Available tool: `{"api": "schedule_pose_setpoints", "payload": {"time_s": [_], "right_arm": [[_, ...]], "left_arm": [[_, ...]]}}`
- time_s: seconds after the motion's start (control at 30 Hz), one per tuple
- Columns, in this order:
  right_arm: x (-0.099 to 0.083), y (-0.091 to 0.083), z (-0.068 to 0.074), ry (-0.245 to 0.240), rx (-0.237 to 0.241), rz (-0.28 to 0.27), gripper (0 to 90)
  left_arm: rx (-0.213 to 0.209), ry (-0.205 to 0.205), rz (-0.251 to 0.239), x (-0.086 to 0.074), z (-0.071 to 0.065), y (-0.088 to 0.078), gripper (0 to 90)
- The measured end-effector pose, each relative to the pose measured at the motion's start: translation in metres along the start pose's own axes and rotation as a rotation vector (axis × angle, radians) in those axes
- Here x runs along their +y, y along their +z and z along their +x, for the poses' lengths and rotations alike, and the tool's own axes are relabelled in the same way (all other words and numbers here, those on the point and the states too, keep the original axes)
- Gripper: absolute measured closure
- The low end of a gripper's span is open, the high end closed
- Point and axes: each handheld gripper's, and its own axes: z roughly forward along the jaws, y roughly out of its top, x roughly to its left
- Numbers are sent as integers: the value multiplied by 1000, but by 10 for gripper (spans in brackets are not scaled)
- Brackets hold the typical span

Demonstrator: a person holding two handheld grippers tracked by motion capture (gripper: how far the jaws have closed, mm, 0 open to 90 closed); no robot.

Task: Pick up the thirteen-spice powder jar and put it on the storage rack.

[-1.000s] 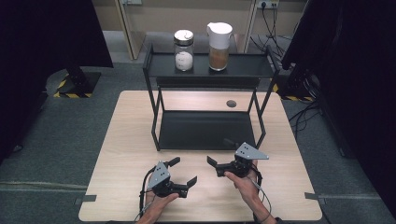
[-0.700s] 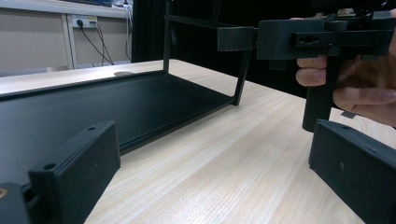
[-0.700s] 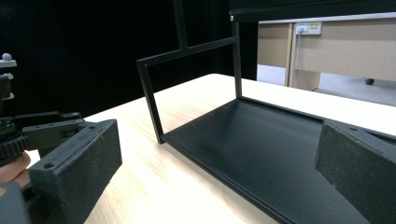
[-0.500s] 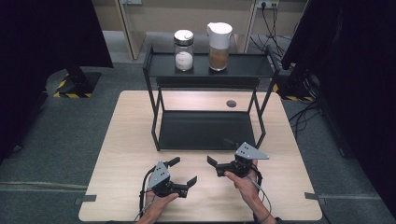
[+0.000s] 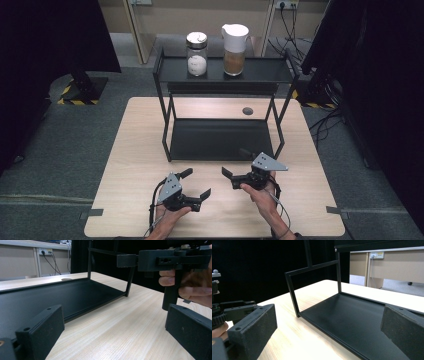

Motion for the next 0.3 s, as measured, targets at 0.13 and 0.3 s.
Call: {"api": "schedule_pose_setpoints", "payload": {"time_s": [0.13, 0.3], "right_arm": [[0, 0, 0, 1, 0, -2, 8], [0, 0, 0, 5, 0, -3, 8]], "left_arm": [[0, 0, 0, 0, 0, 0, 17], [2, 0, 0, 0, 0, 0, 17]]}}
